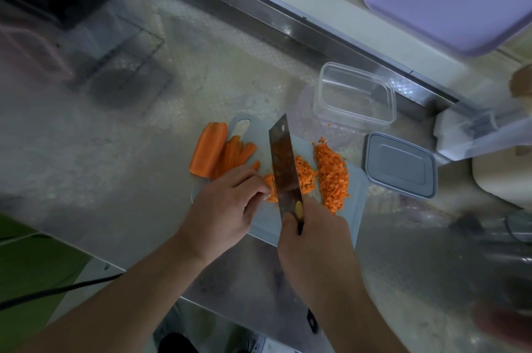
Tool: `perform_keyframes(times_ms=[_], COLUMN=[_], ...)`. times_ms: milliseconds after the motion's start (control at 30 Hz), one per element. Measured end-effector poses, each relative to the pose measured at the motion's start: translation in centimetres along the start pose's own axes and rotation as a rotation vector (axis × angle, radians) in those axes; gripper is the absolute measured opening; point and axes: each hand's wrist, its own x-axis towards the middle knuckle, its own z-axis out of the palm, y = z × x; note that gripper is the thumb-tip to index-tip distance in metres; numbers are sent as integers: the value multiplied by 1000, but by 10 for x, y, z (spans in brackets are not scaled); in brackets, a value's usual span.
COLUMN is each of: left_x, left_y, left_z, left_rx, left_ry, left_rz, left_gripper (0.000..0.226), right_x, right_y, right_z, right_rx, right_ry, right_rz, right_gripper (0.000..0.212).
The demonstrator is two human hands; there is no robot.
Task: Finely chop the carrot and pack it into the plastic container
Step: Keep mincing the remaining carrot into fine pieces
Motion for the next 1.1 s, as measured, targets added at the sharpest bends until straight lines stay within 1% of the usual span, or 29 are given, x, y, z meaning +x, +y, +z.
perform_keyframes(times_ms=[133,267,433,500,600,667,733,800,933,1100], left_x=[0,1,0,0,0,1,2,2,1,2], left_y=[-1,-1,-2,-3,-3,-1,0,2,4,4], left_z=[0,1,3,4,3,1,0,-1,-3,-4], left_rx=[-9,-4,4,2,-17,-20,-23,-38,-28,-29], left_ry=[-9,-4,16,9,-4,-16,-29,-39,-32,-15], left_rz=[-8,4,13,14,-7,-18,-14,-8,-26,-29], left_gripper=[5,11,11,10,9,9,6,5,7,8], right_x=[3,0,-2,-1,0,0,0,-1,0,-1], right_y=[-1,-2,-8,-11,-12,-10,-6,-1,4,-1], right_z=[-1,0,9,13,21,26,27,25,18,12], right_rx=[-37,-56,-139,-148,-127,-82,-43,-21,-2,19], right_ry=[-32,-62,-87,-94,-59,-26,1,30,25,6], right_rz=[31,50,59,74,66,51,28,14,-4,-26], right_gripper=[26,25,10,8,6,9,7,13,22,25])
